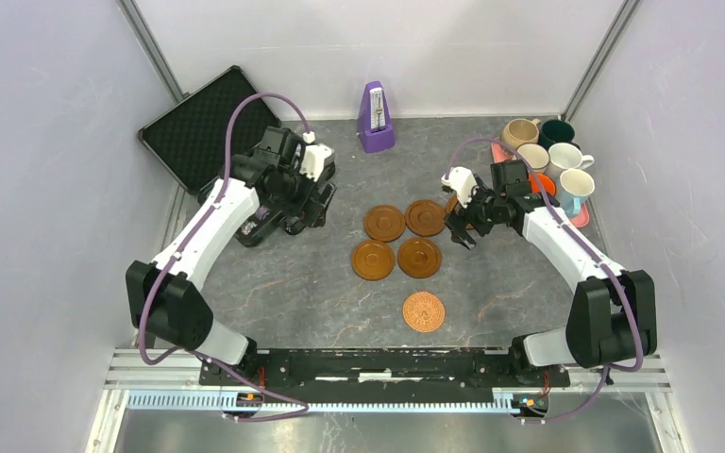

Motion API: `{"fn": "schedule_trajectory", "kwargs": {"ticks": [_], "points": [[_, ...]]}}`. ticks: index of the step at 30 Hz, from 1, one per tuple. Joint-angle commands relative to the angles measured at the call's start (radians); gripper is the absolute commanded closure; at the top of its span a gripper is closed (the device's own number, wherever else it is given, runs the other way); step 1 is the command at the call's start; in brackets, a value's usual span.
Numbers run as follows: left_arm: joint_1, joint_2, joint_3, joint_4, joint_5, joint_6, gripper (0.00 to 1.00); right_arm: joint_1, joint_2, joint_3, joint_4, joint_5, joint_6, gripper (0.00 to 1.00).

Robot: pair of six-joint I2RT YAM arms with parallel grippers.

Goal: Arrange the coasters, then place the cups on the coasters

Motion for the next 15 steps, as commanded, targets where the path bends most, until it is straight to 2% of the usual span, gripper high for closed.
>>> {"fn": "schedule_trajectory", "kwargs": {"ticks": [1,6,12,15], "points": [[-0.044,-0.012,-0.024,0.086,0.053,0.009,0.0,0.0,-0.028,-0.021,0.029,-0.013,-0.01,0.02],[-0.124,0.077,-0.041,0.151,0.07,0.019,0.0,0.0,-0.013,-0.022,0.039,0.002,-0.001,0.02],[-0.266,0.196,-0.049,0.256,-0.008,0.021,0.0,-0.001,-0.005,-0.021,0.027,0.064,-0.009,0.02],[-0.301,0.268,-0.038,0.287,-0.023,0.012,0.03,-0.007,-0.01,-0.027,0.024,0.079,-0.01,0.02]]}}
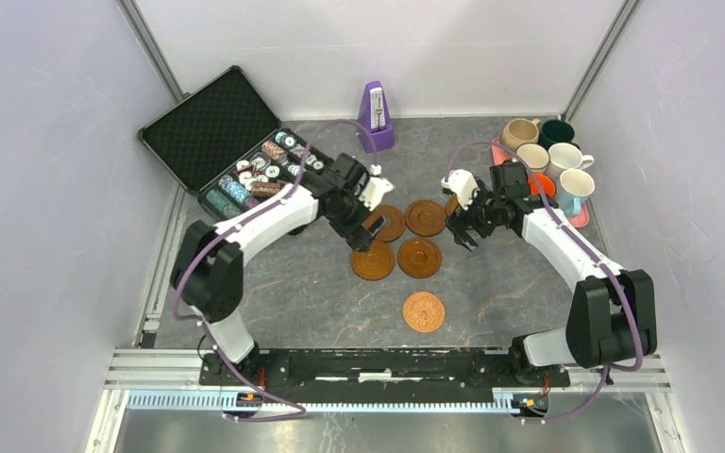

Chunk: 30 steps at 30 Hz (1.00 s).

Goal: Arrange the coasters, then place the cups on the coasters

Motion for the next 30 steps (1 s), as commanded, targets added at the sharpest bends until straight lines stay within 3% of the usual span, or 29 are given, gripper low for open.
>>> {"fn": "schedule_trajectory", "kwargs": {"ticks": [1,12,19,29,30], "points": [[-0.045,0.081,0.008,0.103,-0.035,0.009,0.04,-0.009,-0.01,-0.008,0.015,0.035,-0.01,0.02],[-0.067,0.221,-0.01,0.147,-0.123,0.041,0.32,-0.012,0.003,-0.002,0.032,0.033,-0.009,0.02],[-0.057,0.184,-0.094,0.118,-0.132,0.08,0.54,-0.008,0.031,0.003,0.052,-0.011,-0.007,0.02],[0.057,0.037,-0.279,0.04,-0.144,0.151,0.66,0.065,0.075,-0.031,0.106,-0.024,-0.003,0.01],[0.078,0.022,-0.301,0.032,-0.148,0.161,0.67,0.077,0.078,-0.039,0.112,-0.024,-0.007,0.05]]}}
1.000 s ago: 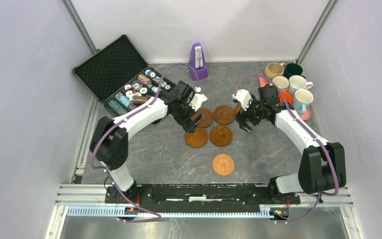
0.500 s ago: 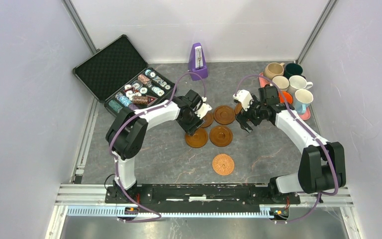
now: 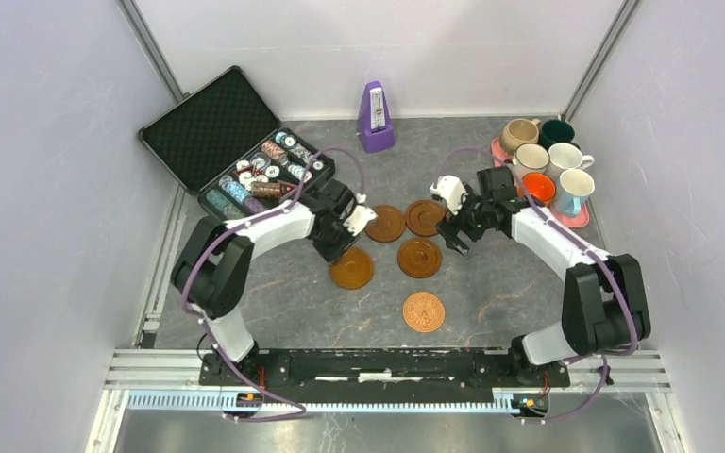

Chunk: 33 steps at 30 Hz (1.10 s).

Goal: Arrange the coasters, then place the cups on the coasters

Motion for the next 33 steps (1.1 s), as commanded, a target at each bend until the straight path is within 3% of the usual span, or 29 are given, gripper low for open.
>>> {"fn": "schedule_trajectory", "kwargs": {"ticks": [1,19,24,27,33], "points": [[0.1,-0.073,-0.107,-0.097,-0.052,0.11,0.67,0.045,0.015,-0.033,0.063,-0.028,-0.014,0.05],[0.587,-0.349,-0.312,-0.19,-0.144,0.407,0.69,0.183,0.125,-0.05,0.15,-0.006,-0.062,0.12],[0.612,-0.384,-0.283,-0.214,-0.119,0.418,0.65,0.202,0.167,-0.036,0.156,-0.013,-0.053,0.15],[0.612,-0.413,-0.245,-0.259,-0.063,0.404,0.58,0.219,0.19,-0.033,0.159,-0.024,-0.052,0.19],[0.612,-0.455,-0.155,-0.323,0.027,0.344,0.42,0.272,0.237,-0.019,0.168,-0.041,-0.016,0.35]]}}
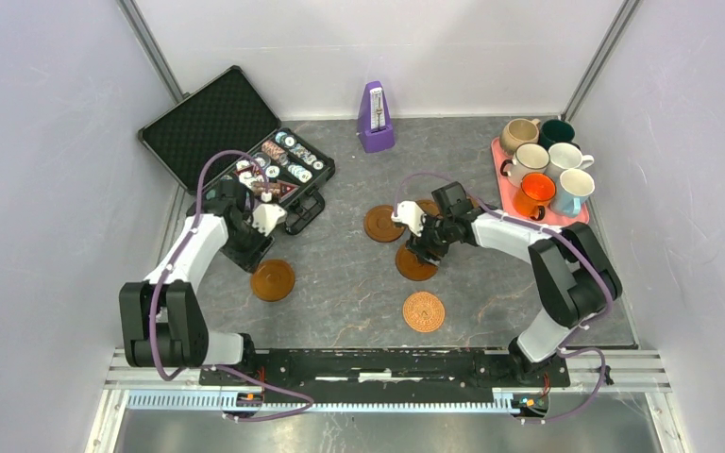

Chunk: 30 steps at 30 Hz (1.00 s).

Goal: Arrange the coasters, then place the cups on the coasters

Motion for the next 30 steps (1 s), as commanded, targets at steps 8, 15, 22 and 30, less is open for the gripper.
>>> {"fn": "schedule_trajectory", "kwargs": {"ticks": [8,15,22,30], "points": [[0.041,-0.073,0.152,-0.066,0.165,-0.113,0.31,0.171,0.119,0.051,0.089,-0.024,0.121,0.45],[0.112,-0.074,0.22,-0.103,0.24,-0.209,0.27,0.327,0.231,0.156,0.176,0.016,0.175,0.48],[0.17,-0.079,0.265,-0.155,0.279,-0.236,0.17,0.44,0.36,0.325,0.213,-0.001,0.229,0.49],[0.194,-0.087,0.278,-0.18,0.279,-0.231,0.12,0.478,0.437,0.422,0.247,-0.003,0.287,0.5]]}}
